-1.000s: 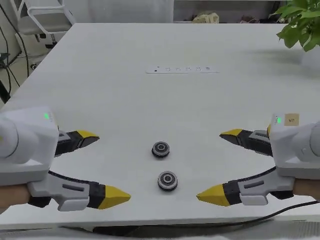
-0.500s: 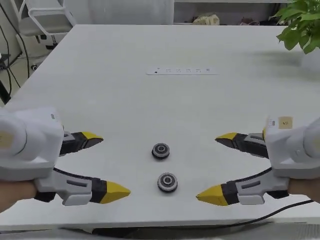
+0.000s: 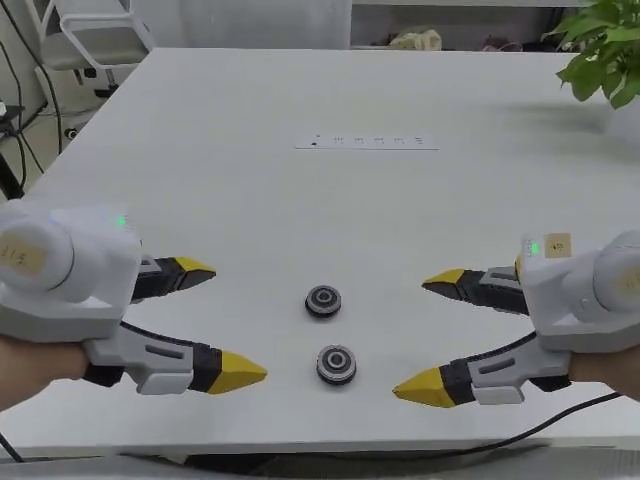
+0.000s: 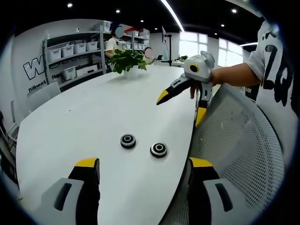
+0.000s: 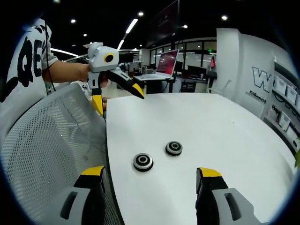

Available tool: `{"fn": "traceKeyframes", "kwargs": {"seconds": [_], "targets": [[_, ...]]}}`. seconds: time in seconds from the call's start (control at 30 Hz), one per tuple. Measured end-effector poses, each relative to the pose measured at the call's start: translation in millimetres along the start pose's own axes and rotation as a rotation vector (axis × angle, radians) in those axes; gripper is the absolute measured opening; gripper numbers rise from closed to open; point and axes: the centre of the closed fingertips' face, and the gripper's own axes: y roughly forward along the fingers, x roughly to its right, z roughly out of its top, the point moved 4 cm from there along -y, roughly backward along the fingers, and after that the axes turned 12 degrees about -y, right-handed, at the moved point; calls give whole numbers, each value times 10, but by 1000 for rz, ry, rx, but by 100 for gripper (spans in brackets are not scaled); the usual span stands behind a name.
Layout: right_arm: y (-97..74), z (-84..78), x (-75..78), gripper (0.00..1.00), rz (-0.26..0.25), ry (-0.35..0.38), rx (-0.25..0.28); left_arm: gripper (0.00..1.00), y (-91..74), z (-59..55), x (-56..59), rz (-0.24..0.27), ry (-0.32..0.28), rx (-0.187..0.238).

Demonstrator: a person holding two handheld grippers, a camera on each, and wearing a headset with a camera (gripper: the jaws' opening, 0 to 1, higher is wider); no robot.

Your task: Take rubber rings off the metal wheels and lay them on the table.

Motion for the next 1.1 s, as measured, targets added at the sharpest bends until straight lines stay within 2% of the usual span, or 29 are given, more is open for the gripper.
{"fn": "traceKeyframes", "kwargs": {"seconds": [0.33, 0.6, 1.1], "targets": [[65, -12, 33, 73, 30, -10, 1, 73, 96, 15, -2, -25, 9, -15], [105, -43, 83, 70, 49, -28, -9, 70, 182, -4, -5, -47, 29, -47], [208, -72, 152, 64, 84, -50, -23, 64, 316, 34, -38, -84, 52, -63]]}}
